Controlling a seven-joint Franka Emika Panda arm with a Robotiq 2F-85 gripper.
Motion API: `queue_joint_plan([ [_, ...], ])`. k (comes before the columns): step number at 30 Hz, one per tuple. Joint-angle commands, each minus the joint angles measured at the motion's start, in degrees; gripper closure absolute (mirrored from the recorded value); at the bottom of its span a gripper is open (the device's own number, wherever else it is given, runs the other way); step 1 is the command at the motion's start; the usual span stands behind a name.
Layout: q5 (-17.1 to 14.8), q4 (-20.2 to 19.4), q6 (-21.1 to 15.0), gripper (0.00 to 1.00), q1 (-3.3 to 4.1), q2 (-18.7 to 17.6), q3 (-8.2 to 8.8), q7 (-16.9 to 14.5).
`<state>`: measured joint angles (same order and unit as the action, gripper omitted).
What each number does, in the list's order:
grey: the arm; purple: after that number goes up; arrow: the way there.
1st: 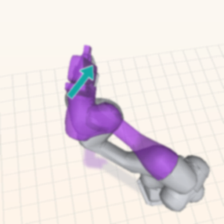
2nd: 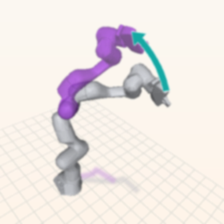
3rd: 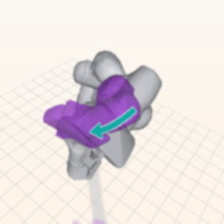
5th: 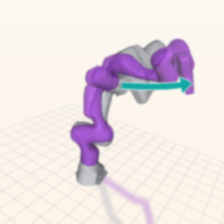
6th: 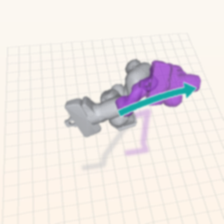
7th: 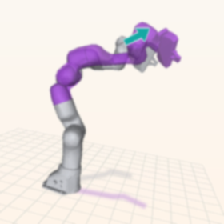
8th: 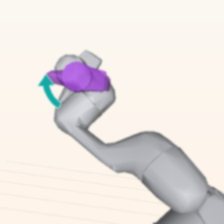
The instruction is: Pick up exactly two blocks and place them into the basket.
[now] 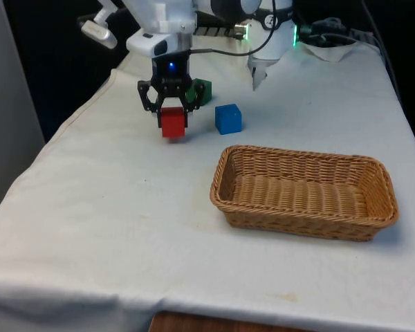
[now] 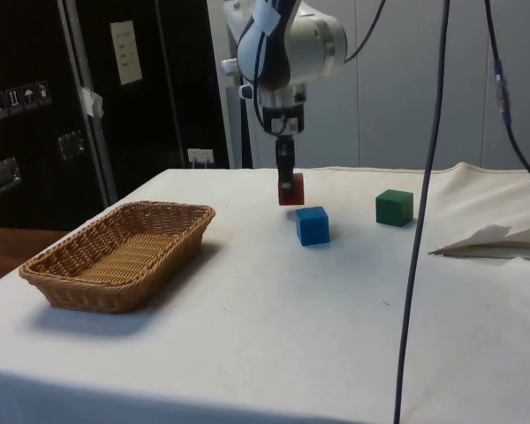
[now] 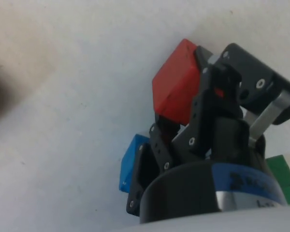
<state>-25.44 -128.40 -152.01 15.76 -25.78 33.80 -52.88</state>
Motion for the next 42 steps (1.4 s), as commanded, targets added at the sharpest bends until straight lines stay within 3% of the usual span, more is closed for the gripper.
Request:
queue_joint_plan([
  [1,0.6,-0.2,0.0,0.98,0.63,0.0,0.74,0.8],
  [7,0.8,-0.6,0.2,0.98,0.92,2.3,1.09,3.3],
  [8,0.1,-0.3,0.2,0.98,0.17,2.3,0.29,2.4],
  [9,0.8,-0.6,0.2,0.98,0.97,2.7,1.09,3.6],
  [16,1.4,-1.1,0.0,0.98,1.6,5.4,1.15,6.1],
  [17,0.3,-0.8,0.2,0.98,0.74,5.1,0.29,4.8],
  [18,1.8,-1.3,-0.1,0.98,1.78,6.2,1.09,7.0],
  [21,2.8,-1.4,0.1,0.98,2.18,7.3,1.03,8.6],
  [26,4.9,-1.4,0.6,0.98,2.41,9.0,0.63,11.7],
  [27,4.3,-1.4,0.4,0.98,1.83,9.4,-0.23,11.1],
  [28,5.8,-1.3,0.9,0.98,2.58,9.6,0.4,12.9],
  [34,8.4,-1.0,2.5,0.98,2.92,11.5,-0.63,16.7],
  [35,7.5,-1.1,2.2,0.98,2.35,11.7,-1.2,15.7],
  [36,8.8,-0.9,2.9,0.98,3.04,11.7,-0.8,17.3],
  [42,10.5,-0.5,4.8,0.98,3.27,12.7,-1.83,20.3],
])
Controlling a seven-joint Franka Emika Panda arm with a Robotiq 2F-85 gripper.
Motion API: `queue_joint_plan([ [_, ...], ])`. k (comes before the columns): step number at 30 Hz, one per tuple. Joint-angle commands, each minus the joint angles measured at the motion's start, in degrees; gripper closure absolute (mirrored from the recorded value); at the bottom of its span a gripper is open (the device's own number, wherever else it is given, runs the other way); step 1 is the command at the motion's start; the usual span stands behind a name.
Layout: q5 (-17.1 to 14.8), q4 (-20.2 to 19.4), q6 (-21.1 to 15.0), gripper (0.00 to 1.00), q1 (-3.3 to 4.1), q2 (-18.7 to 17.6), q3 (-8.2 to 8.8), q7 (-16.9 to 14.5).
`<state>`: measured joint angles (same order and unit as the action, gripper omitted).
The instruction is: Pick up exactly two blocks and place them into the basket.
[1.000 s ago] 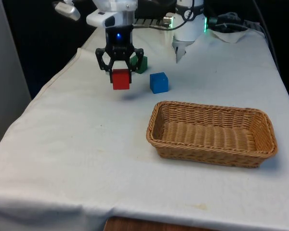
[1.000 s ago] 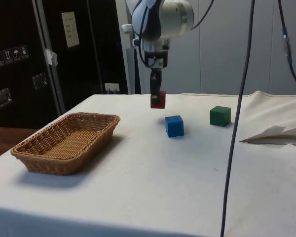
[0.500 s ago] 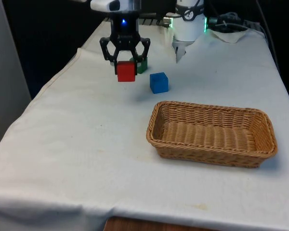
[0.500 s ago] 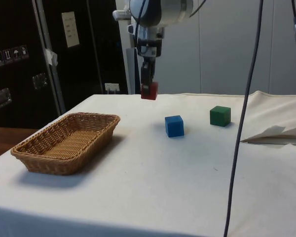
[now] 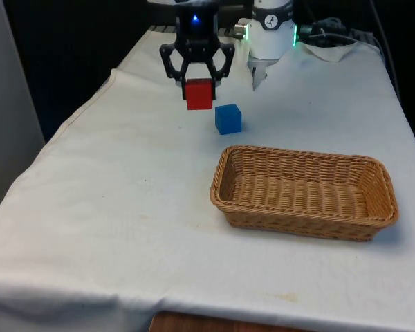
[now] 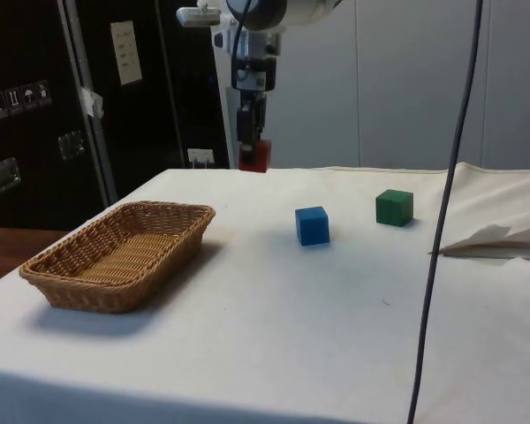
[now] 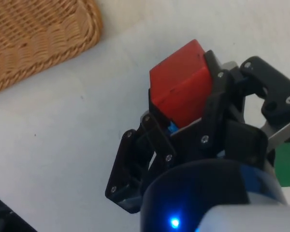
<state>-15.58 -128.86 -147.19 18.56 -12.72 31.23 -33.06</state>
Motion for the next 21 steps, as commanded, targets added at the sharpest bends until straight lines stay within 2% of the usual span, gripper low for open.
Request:
queue_joint_plan([
  [1,1.2,0.2,0.6,0.98,0.52,0.0,0.4,1.4],
  [2,1.4,0.3,0.9,0.98,0.52,0.1,0.29,1.8],
  [3,0.5,0.2,0.6,0.98,0.11,0.3,-0.23,0.9],
  [4,1.6,0.3,1.2,0.98,0.57,0.2,0.11,2.3],
  [7,2.3,0.9,2.6,0.98,0.74,0.7,-0.57,4.0],
  [10,2.8,1.3,3.6,0.98,0.74,1.0,-1.15,5.2],
  [11,1.7,1.1,3.0,0.98,0.29,1.0,-1.49,4.0],
  [12,2.9,1.4,4.0,0.98,0.8,1.1,-1.32,5.6],
  [19,3.7,2.6,6.4,0.98,0.8,1.9,-2.92,8.6],
  [20,2.6,2.5,5.9,0.98,0.4,1.9,-3.21,7.3],
  [21,3.7,2.8,6.8,0.98,0.8,2.0,-3.09,8.9],
])
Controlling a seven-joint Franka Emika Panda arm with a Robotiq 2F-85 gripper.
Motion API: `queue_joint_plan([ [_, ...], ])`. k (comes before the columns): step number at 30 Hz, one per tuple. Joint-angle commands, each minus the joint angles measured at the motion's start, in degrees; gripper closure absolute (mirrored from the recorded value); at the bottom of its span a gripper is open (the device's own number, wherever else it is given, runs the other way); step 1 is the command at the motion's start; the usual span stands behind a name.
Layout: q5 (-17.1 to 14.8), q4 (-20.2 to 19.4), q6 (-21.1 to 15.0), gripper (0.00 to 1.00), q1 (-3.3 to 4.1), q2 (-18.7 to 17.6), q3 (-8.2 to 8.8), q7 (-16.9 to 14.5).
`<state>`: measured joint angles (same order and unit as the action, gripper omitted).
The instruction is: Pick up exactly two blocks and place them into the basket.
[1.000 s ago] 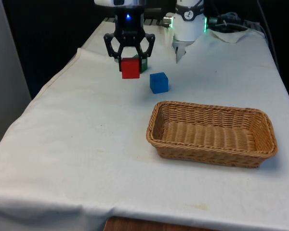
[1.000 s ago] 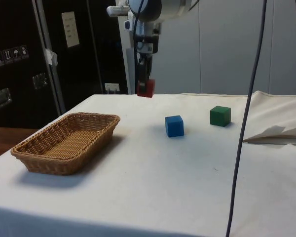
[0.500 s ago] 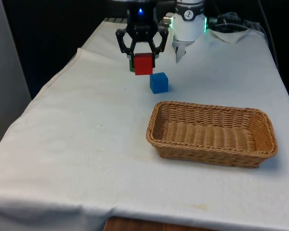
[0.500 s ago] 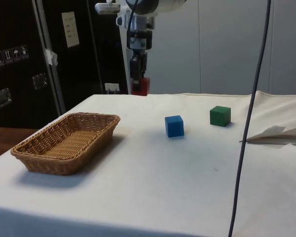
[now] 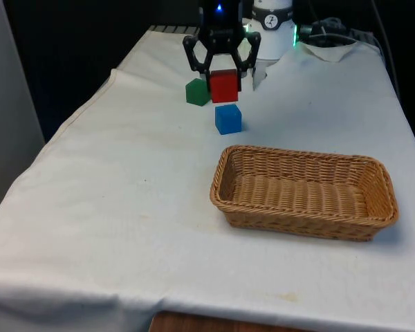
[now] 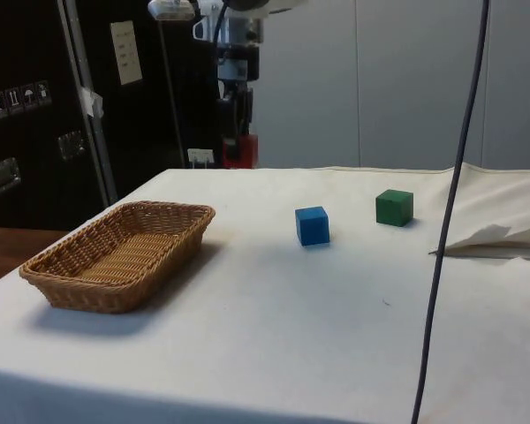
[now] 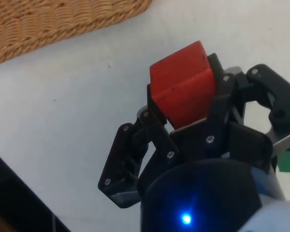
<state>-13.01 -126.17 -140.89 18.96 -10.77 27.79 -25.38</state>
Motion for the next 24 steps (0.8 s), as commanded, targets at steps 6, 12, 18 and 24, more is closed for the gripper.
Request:
queue_joint_plan([
  [6,1.3,1.3,2.2,0.98,0.46,0.5,-0.92,3.4],
  [12,1.2,2.4,3.8,0.98,0.46,0.8,-2.01,5.2],
  [18,1.1,3.7,5.5,0.98,0.46,1.0,-3.27,7.1],
  [24,1.1,5.2,7.3,0.98,0.46,1.1,-4.47,8.9],
])
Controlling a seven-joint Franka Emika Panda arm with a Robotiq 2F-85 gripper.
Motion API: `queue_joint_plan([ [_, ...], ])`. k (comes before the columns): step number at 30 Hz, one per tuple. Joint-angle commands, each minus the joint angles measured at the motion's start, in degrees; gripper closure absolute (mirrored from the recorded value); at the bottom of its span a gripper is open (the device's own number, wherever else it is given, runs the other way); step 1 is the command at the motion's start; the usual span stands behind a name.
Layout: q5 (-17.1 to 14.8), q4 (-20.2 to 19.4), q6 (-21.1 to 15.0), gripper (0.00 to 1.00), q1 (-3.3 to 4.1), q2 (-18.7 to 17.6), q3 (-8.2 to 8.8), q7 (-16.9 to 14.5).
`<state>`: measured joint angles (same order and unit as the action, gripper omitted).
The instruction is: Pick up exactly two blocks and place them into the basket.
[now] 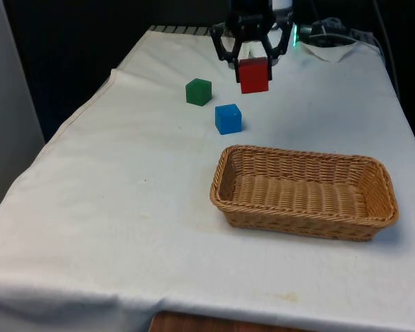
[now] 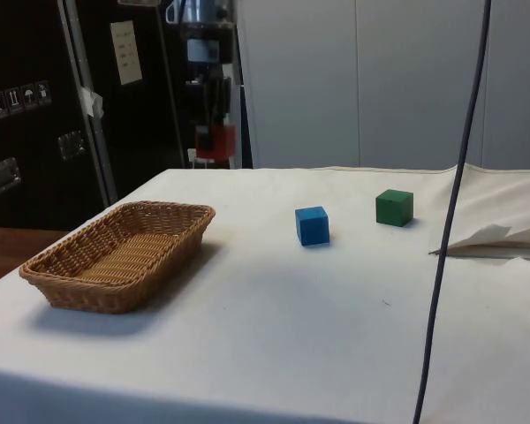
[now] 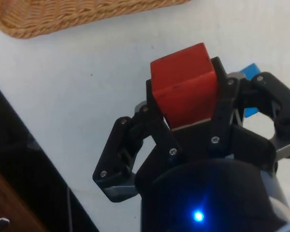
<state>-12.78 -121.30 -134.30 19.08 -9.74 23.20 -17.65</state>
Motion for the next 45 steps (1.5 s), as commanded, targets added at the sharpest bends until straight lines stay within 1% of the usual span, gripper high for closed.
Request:
queue_joint_plan([
  [1,0.9,0.6,1.0,0.98,0.4,0.1,-0.11,1.5],
  [3,0.9,1.2,1.7,0.98,0.4,0.1,-0.63,2.1],
  [4,0.0,1.0,1.1,0.98,0.0,0.0,-0.74,0.9],
  [5,1.0,1.9,2.3,0.98,0.46,0.1,-1.26,2.8],
  [10,1.0,3.4,3.6,0.98,0.4,-0.4,-2.98,4.5],
  [11,1.0,4.0,3.7,0.98,0.34,-0.7,-3.72,5.2],
  [12,0.9,4.3,3.8,0.98,0.34,-0.9,-4.07,5.4],
  [13,0.5,3.7,3.2,0.98,0.06,-0.3,-4.18,4.8],
  [14,0.9,4.6,4.0,0.98,0.29,-1.0,-4.35,5.7],
  [16,0.8,5.3,4.1,0.98,0.34,-1.5,-4.98,6.2],
  [18,0.7,6.2,4.3,0.98,0.29,-2.2,-5.56,6.8],
  [19,0.6,7.3,4.4,0.98,0.23,-3.2,-6.13,7.2],
  [20,0.6,7.8,4.4,0.98,0.23,-3.6,-6.36,7.4],
  [21,0.5,7.3,3.8,0.98,0.06,-3.2,-6.47,7.0],
  [22,0.6,8.4,4.4,0.98,0.23,-4.1,-6.59,7.6],
  [27,0.8,11.8,4.5,0.98,0.29,-7.2,-7.56,8.8],
  [28,0.8,12.3,4.6,0.98,0.29,-7.7,-7.73,9.0],
  [29,0.5,11.6,3.9,0.98,0.06,-7.0,-7.73,8.3],
  [30,0.8,12.9,4.6,0.98,0.29,-8.3,-7.91,9.2],
  [34,0.7,15.1,4.8,0.98,0.23,-10.5,-8.54,9.9],
  [38,0.3,18.1,5.0,0.98,0.11,-13.6,-9.11,10.6],
  [39,0.5,17.3,4.5,0.98,0.06,-12.8,-9.05,10.3],
  [40,0.3,18.7,5.0,0.98,0.06,-14.3,-9.22,10.8],
  [41,0.2,20.0,4.9,0.98,0.06,-15.9,-9.45,11.2],
  [45,0.2,22.9,4.9,0.98,0.0,-19.1,-9.74,12.0],
])
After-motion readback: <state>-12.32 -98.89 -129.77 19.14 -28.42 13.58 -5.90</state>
